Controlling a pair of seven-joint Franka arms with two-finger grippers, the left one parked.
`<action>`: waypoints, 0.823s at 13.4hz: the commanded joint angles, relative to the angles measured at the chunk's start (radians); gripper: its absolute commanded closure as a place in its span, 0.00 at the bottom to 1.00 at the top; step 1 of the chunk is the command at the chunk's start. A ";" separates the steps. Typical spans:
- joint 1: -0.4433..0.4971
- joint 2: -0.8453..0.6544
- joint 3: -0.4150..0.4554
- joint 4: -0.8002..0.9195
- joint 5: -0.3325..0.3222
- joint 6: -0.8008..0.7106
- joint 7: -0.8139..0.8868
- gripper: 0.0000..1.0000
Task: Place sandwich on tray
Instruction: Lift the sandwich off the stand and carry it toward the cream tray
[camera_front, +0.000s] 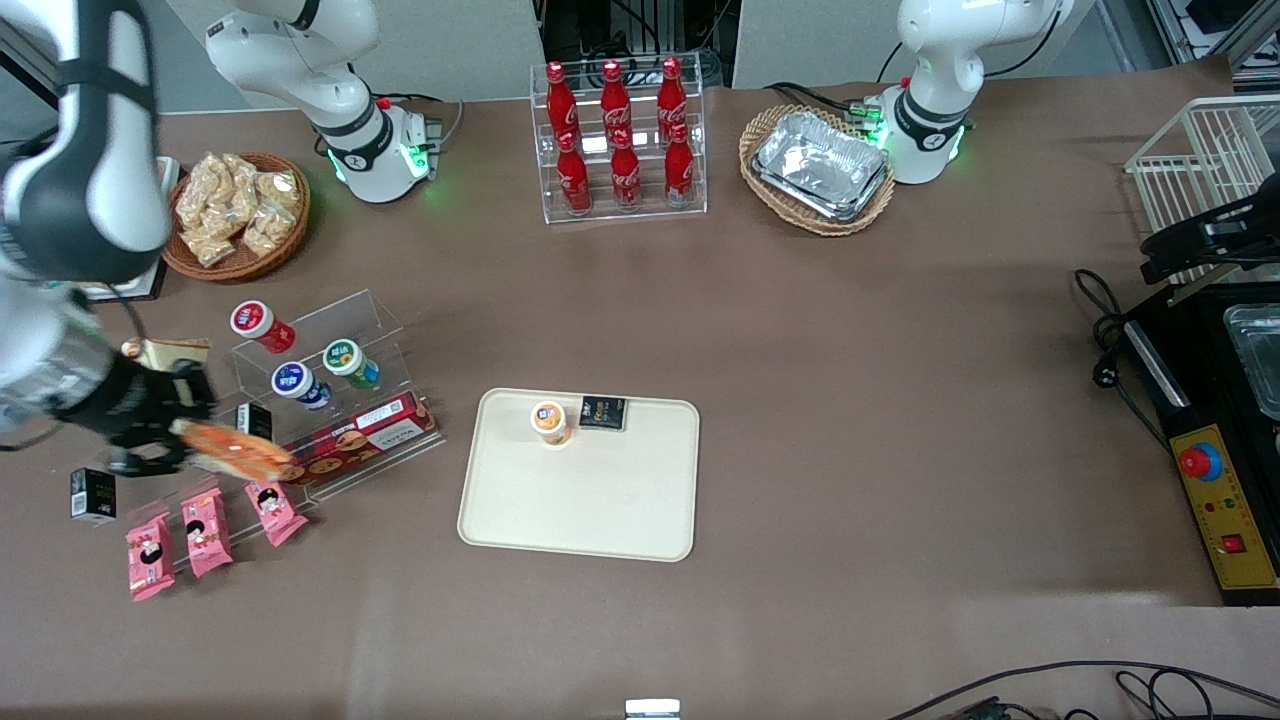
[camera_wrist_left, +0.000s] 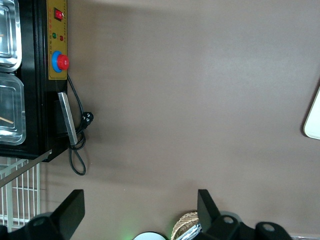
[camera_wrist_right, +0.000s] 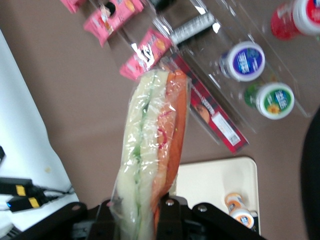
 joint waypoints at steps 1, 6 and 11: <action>0.110 0.066 -0.013 0.053 0.008 0.007 0.093 0.91; 0.261 0.212 -0.013 0.136 0.005 0.118 0.327 0.92; 0.341 0.416 -0.013 0.258 0.011 0.295 0.493 0.91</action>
